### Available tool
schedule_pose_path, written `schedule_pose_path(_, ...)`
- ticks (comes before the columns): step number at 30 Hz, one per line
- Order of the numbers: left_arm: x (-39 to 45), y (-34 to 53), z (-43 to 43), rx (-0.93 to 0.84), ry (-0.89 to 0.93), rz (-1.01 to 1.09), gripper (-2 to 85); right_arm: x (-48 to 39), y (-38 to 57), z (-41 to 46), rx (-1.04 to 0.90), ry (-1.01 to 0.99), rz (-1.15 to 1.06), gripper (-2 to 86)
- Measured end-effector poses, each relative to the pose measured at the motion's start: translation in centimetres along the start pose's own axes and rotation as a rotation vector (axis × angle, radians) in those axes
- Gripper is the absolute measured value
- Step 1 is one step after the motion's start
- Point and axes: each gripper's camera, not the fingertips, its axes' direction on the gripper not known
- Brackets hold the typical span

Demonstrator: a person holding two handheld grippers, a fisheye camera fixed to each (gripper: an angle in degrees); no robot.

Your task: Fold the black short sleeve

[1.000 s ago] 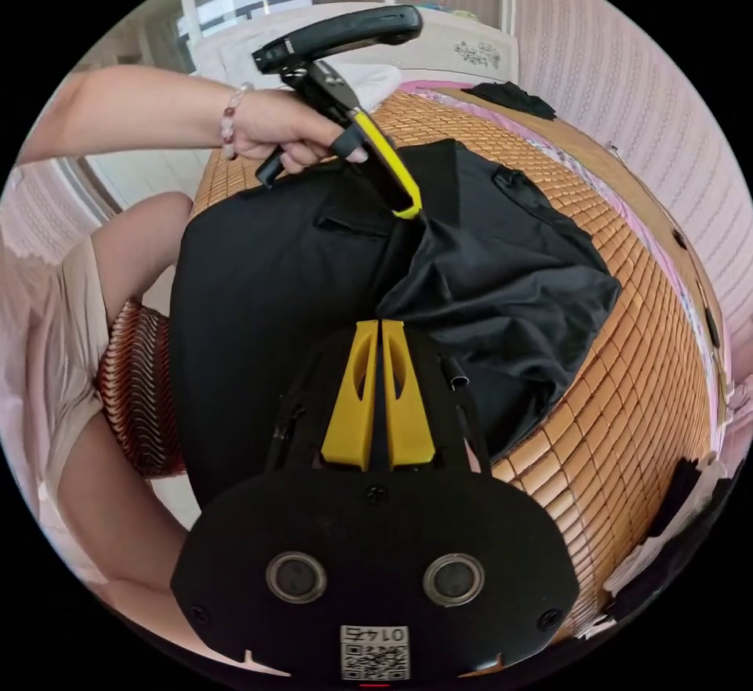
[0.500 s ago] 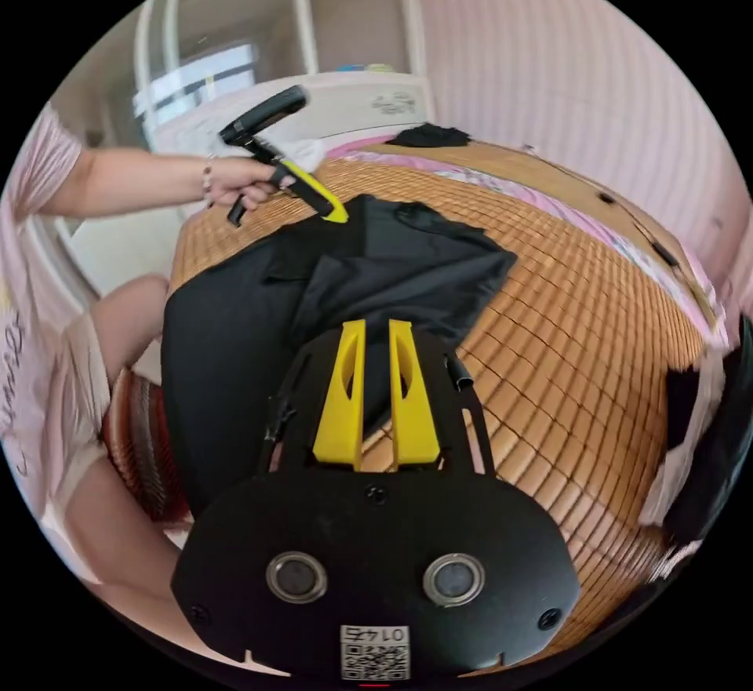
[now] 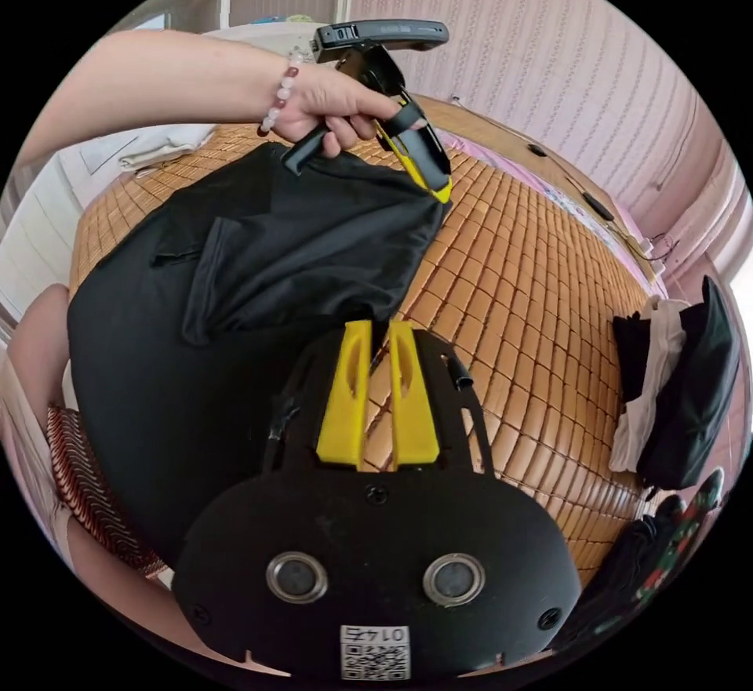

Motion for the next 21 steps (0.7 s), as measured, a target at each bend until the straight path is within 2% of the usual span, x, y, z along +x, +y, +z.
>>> schedule_pose_path(1, 0.0, -0.6, 0.8, -0.020, 0.007, -0.002, 4.3, 0.1, -0.1, 0.2, -0.005, 0.041, 0.010, 2.3)
schedule_pose_path(5, 0.1, -1.7, 2.2, -0.048, 0.010, 0.011, -0.5, 1.8, -0.2, 0.0, 0.002, -0.037, 0.036, 0.8)
schedule_pose_path(11, -0.3, -3.2, 1.3, 0.087, -0.002, -0.030, -0.8, 5.6, 0.3, -0.2, -0.011, -0.208, 0.125, 0.3)
schedule_pose_path(17, 0.0, -3.0, 1.0, 0.048, 0.037, -0.008, 3.1, 5.9, 0.0, -0.6, -0.010, -0.185, 0.088, 0.7)
schedule_pose_path(19, 0.1, -2.8, 1.7, -0.017, 0.059, 0.006, 4.7, 5.7, -0.1, -0.8, -0.011, -0.165, 0.078, 0.8)
schedule_pose_path(21, 0.1, -2.8, 2.7, -0.069, 0.057, 0.001, 0.6, 5.7, -0.2, -0.9, -0.010, -0.152, 0.071, 0.9)
